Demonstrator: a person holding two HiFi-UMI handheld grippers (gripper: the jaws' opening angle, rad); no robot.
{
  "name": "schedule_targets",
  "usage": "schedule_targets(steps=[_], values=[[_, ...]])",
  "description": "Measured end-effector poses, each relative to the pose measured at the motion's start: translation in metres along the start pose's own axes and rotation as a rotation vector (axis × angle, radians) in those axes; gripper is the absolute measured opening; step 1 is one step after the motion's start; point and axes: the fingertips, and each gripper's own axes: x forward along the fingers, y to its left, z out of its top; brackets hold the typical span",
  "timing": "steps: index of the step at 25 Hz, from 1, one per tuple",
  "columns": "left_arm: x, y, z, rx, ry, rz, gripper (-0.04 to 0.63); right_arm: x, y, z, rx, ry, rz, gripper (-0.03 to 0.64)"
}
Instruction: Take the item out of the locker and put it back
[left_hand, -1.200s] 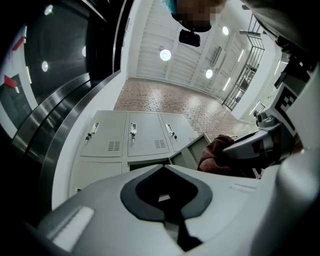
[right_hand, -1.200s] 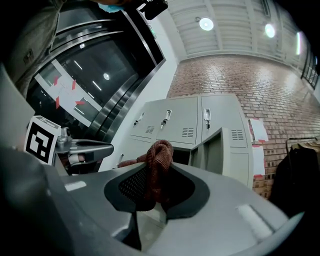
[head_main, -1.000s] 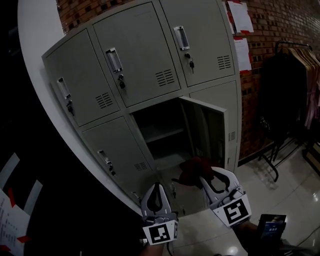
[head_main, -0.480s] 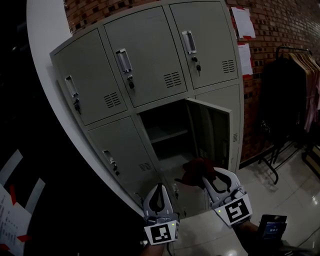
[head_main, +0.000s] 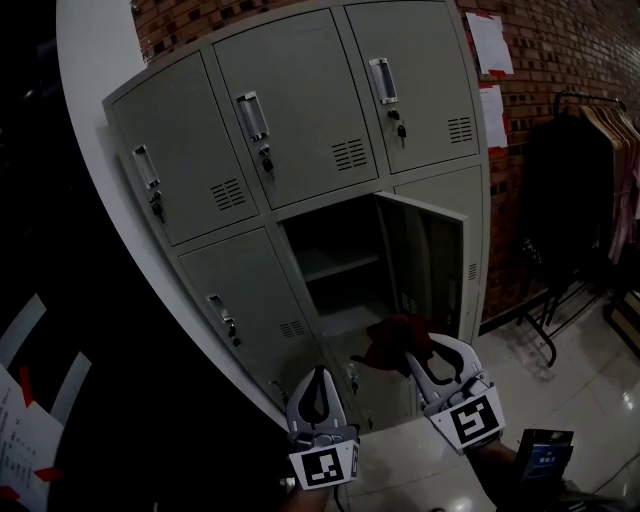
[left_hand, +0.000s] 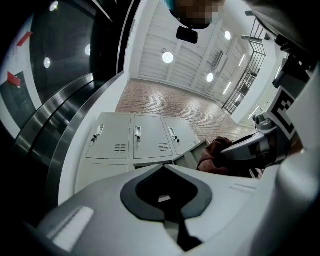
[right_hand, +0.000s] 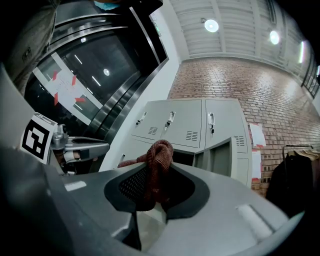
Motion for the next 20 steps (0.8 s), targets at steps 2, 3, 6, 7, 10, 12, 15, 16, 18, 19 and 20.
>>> schedule_targets(steps=[2, 3, 6, 7, 10, 12, 15, 16, 18, 19, 20], values=[[-0.002, 0.0, 0.0, -0.016, 0.002, 0.003, 0.0, -0.001, 0.001, 0.0, -0.001, 0.002, -0.001, 0.095], [-0.002, 0.0, 0.0, -0.022, 0.001, 0.003, 0.0, -0.002, 0.001, -0.001, 0.0, 0.003, -0.003, 0.095], [-0.003, 0.0, 0.002, -0.004, -0.007, -0.001, 0.0, -0.003, 0.001, -0.001, 0.002, 0.007, -0.007, 0.095], [-0.003, 0.0, 0.002, -0.005, -0.006, 0.0, 0.0, -0.003, 0.001, -0.001, 0.002, 0.007, -0.008, 0.095], [-0.004, 0.0, 0.001, -0.028, 0.001, 0.003, 0.0, -0.003, 0.001, 0.0, 0.002, 0.007, -0.011, 0.095], [-0.004, 0.002, 0.001, -0.014, -0.002, -0.001, 0.0, -0.002, 0.002, -0.001, 0.002, 0.007, -0.012, 0.095], [-0.005, 0.005, 0.001, -0.006, -0.007, -0.004, 0.0, 0.0, 0.004, -0.001, 0.001, 0.005, -0.016, 0.095], [-0.004, 0.006, 0.001, -0.007, -0.008, -0.004, 0.0, 0.001, 0.005, -0.001, 0.0, 0.005, -0.016, 0.095], [-0.004, 0.009, 0.001, -0.009, -0.01, -0.005, 0.0, 0.003, 0.006, -0.001, -0.001, 0.007, -0.018, 0.095], [-0.004, 0.011, 0.0, -0.009, -0.01, -0.006, 0.0, 0.005, 0.007, -0.001, -0.002, 0.007, -0.02, 0.095], [-0.004, 0.013, 0.0, -0.01, -0.01, -0.007, 0.0, 0.006, 0.009, -0.002, -0.004, 0.008, -0.021, 0.095]])
